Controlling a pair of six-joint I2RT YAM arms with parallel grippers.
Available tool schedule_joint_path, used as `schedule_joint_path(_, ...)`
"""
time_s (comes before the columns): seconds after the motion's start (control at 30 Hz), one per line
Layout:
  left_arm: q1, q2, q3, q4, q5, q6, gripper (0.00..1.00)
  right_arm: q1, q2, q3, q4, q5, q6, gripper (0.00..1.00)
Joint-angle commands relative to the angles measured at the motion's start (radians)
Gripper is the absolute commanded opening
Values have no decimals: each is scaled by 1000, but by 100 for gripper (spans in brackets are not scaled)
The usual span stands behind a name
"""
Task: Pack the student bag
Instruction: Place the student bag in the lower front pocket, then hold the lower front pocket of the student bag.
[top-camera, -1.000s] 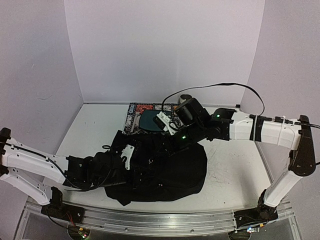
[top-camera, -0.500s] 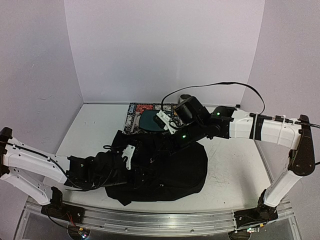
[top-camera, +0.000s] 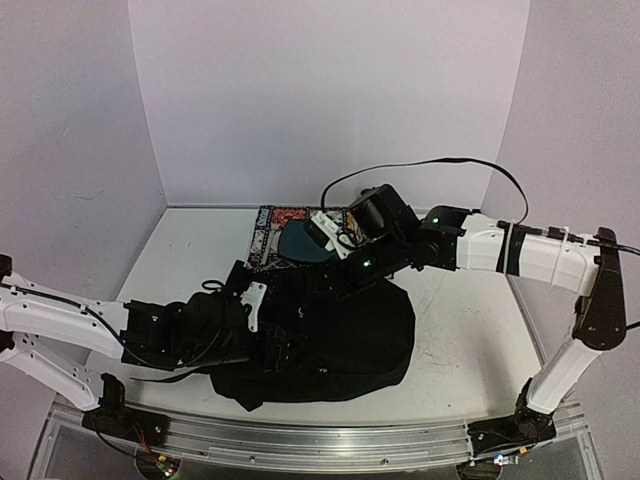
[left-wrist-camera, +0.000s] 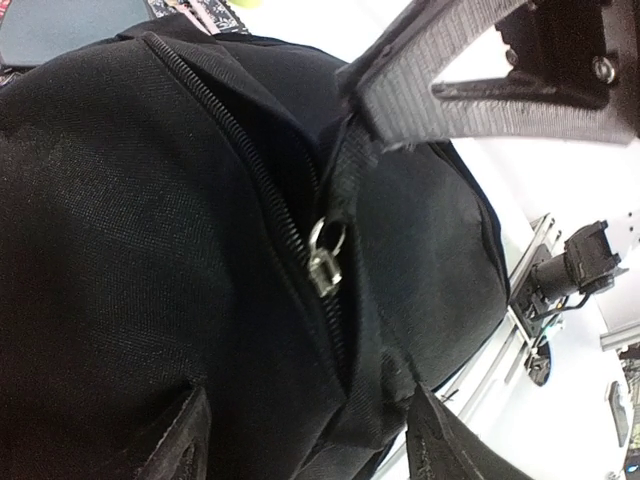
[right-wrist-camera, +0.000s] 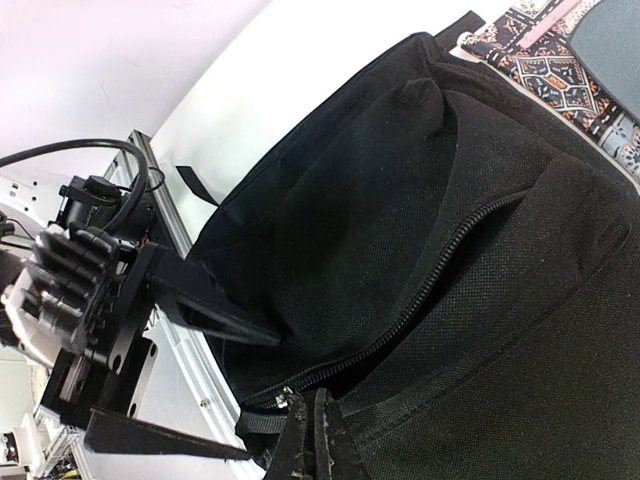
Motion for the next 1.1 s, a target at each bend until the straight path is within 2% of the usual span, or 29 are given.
schedule_joint_path(0.0, -4, 13, 106, -81, -31, -54, 66, -8, 18, 47, 28, -15, -7, 0)
schedule_joint_path(0.23, -5, -10, 185, -199, -20, -150, 66, -9, 25, 51, 30, -20, -9, 0)
schedule_joint_path(0.4, -6, 52, 245, -256, -14, -158, 58, -9, 34, 58, 32, -21, -14, 0)
schedule_joint_path(0.67, -4, 145, 308, -303, -36, -157, 42, -9, 35, 63, 32, -23, -16, 0)
schedule_joint_path(0.73, -4, 165, 319, -322, -26, -155, 35, -8, 29, 62, 32, -6, -19, 0)
schedule_joint_path(0.87, -3, 172, 327, -334, 25, -138, 16, -8, 22, 66, 32, 68, -29, 0)
schedule_joint_path(1.07, -7, 154, 319, -337, 161, -99, 4, -16, 31, 105, 31, 274, -39, 0)
